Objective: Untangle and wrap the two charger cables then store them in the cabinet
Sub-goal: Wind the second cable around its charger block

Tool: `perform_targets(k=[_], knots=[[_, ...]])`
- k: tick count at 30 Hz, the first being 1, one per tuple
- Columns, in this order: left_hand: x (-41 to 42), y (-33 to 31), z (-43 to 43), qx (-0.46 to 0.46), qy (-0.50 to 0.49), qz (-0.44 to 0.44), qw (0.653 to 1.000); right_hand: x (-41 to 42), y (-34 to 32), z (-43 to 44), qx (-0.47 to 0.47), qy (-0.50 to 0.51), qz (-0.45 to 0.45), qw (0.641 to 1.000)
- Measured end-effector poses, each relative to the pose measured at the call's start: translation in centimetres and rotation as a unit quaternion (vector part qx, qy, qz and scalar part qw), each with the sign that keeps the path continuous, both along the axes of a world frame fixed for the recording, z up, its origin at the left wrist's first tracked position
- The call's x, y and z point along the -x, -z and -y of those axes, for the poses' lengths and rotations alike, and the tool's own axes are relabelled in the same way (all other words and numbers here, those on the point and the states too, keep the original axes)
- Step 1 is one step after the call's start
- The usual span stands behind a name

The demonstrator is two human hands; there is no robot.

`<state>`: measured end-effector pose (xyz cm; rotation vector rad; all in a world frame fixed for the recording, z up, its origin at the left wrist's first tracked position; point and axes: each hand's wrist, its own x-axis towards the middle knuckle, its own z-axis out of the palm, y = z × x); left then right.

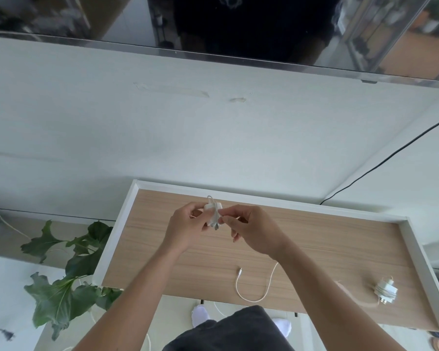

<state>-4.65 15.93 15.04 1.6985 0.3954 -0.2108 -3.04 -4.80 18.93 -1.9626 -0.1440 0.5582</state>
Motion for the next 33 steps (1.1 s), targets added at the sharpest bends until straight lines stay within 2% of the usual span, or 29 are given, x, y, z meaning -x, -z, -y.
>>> perform_targets(k=[4, 8, 14, 19, 23, 29, 33], knots=[[-0.8, -0.1, -0.2, 0.104, -0.048, -0.013, 0.993, 0.9, 0.7, -0.2, -0.045, -0.006, -0.011, 0.999], [-1.2, -0.7, -0.7, 0.160, -0.028, -0.017, 0.987, 1.2, 1.5, 0.3, -0.086, 0.001, -0.068, 0.994], [-0.8, -1.6, -0.9, 0.176, 0.071, -0.022, 0.982, 1.1, 2.2, 1.5, -0.058, -0.009, -0.101, 0.993], [-0.6, -1.6, -1.1, 0.208, 0.084, -0.007, 0.975, 0.7, 1.8, 2.6, -0.071, -0.038, -0.117, 0.990], [-0.4, -2.0, -1.0, 0.264, 0.156, -0.026, 0.951, 0.4, 2.2, 2.7, 0.003, -0.037, -0.096, 0.995], [-0.2, -2.2, -1.7, 0.094, 0.343, -0.047, 0.934, -1.7, 2.4, 4.1, 0.080, -0.078, -0.066, 0.992], [0.0, -1.6, -1.3, 0.003, 0.370, -0.022, 0.929, -2.7, 1.4, 4.3, 0.107, -0.095, -0.049, 0.989]])
